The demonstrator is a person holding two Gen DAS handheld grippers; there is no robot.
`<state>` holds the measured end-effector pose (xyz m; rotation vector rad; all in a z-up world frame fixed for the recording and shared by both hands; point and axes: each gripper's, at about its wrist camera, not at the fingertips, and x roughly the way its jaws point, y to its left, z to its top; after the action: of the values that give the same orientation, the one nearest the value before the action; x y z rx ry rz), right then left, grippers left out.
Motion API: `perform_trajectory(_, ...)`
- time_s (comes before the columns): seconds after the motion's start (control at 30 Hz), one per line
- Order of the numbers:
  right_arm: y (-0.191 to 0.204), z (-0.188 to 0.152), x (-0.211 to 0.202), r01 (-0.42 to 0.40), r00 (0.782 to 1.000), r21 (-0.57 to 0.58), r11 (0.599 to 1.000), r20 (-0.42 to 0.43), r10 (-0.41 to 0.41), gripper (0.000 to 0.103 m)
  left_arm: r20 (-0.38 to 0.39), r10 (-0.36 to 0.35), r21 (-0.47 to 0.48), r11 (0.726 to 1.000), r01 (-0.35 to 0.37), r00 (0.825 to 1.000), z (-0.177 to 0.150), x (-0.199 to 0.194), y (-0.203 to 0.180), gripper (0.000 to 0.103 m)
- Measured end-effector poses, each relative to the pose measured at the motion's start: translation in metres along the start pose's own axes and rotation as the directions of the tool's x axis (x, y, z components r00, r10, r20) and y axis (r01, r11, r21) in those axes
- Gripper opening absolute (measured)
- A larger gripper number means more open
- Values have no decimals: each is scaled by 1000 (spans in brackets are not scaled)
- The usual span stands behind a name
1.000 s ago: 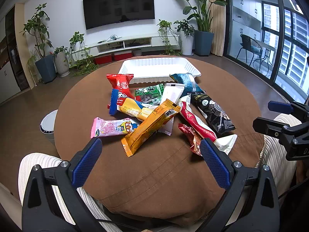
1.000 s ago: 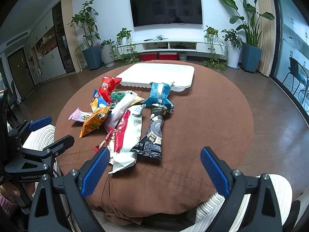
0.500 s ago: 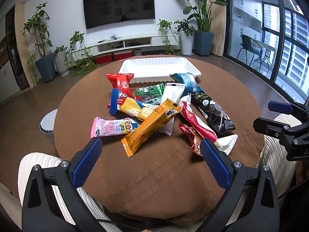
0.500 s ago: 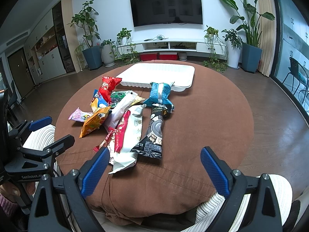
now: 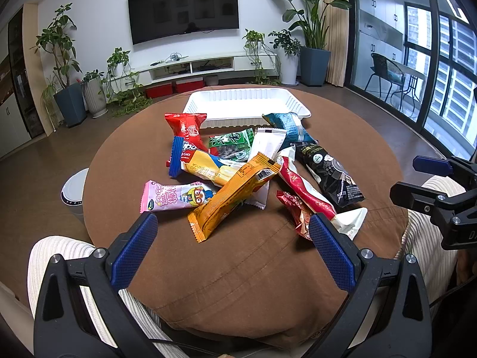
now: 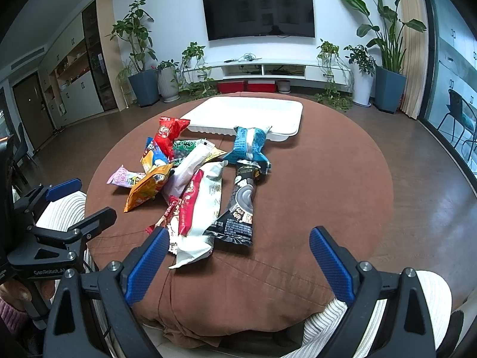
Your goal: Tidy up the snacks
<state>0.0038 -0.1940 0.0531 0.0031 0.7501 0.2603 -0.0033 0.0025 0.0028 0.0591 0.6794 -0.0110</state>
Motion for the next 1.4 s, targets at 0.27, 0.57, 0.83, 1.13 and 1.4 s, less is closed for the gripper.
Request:
perform_trajectory(0.27, 8, -1, 5, -7, 1000, -6, 1000, -5, 7, 97, 0, 1, 0, 1000, -1, 1000, 0, 0, 0, 103)
perform_trajectory(0.57, 7, 1, 13, -20, 1000, -3, 1000, -13, 20, 97, -12, 6, -3, 1000, -7, 1000, -2, 4, 6, 103)
perform_trajectory(0.83, 3, 10, 23, -42, 999, 4, 999, -22, 42, 97, -30, 25, -13, 1000, -26, 999, -1, 15, 17, 103)
perform_trajectory(1.13, -4, 21, 47, -49, 997, 3, 999, -62, 49, 89, -52, 47, -28, 998, -49, 998, 4, 31, 39, 103)
perform_trajectory(1.4, -8, 26, 80, -58, 986, -6, 998, -158, 56, 73, -76, 50, 48, 998, -46, 996, 14, 51, 55, 103)
